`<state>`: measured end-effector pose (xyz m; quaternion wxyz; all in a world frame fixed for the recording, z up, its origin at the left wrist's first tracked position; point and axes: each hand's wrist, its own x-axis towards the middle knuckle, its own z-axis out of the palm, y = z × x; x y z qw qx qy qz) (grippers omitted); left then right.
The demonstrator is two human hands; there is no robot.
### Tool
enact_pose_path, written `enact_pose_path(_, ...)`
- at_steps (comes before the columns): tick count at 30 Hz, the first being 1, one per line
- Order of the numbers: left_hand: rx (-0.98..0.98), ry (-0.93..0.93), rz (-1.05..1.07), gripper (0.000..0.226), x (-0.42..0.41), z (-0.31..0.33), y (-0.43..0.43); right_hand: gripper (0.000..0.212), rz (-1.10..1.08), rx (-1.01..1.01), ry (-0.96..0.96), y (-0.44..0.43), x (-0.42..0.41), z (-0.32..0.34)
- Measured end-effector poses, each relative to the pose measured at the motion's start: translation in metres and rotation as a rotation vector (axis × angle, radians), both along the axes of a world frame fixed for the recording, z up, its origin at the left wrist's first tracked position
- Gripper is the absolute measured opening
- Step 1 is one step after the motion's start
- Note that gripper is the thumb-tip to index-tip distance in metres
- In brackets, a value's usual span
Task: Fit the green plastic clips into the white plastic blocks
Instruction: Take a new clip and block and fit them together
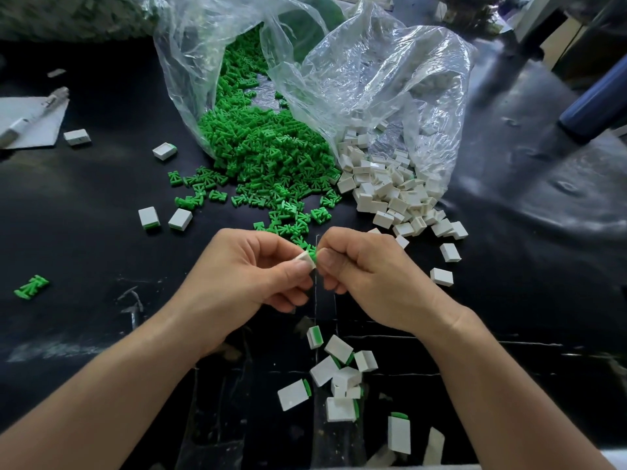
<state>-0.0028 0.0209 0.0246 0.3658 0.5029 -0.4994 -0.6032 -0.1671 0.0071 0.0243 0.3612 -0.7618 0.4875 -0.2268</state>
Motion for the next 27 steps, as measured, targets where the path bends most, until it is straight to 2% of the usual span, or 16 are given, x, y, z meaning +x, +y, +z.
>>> enact_pose_path(2,-0.067,-0.068,-0.036,0.004,0.0,-0.001,0.001,0.024,0.046,-0.041,0.063,0.001,-0.001,0.002)
enact_pose_path(7,-0.178,-0.204,-0.064,0.017,0.0,-0.005,0.003,0.02,0.114,-0.136,0.254,0.003,0.001,0.007)
enact_pose_path(16,-0.258,-0.419,-0.122,0.016,0.0,-0.009,0.006,0.021,0.245,-0.202,0.52,0.004,0.004,0.009)
enact_pose_path(19,-0.202,-0.284,-0.101,0.017,-0.001,-0.008,0.003,0.021,0.185,-0.187,0.38,0.003,0.001,0.007)
enact_pose_path(21,-0.162,-0.13,-0.082,0.005,-0.001,-0.004,0.001,0.021,0.098,-0.117,0.187,0.002,-0.002,0.006)
enact_pose_path(22,-0.147,-0.063,-0.069,0.007,-0.001,-0.002,0.0,0.022,0.058,-0.049,0.07,0.002,-0.003,0.006)
enact_pose_path(24,-0.122,0.04,-0.058,0.019,0.0,0.001,0.0,0.033,-0.008,0.114,-0.153,0.0,-0.005,0.004)
enact_pose_path(27,-0.141,0.096,-0.027,0.025,-0.002,0.002,0.001,0.053,-0.111,0.307,-0.335,-0.002,-0.003,0.004)
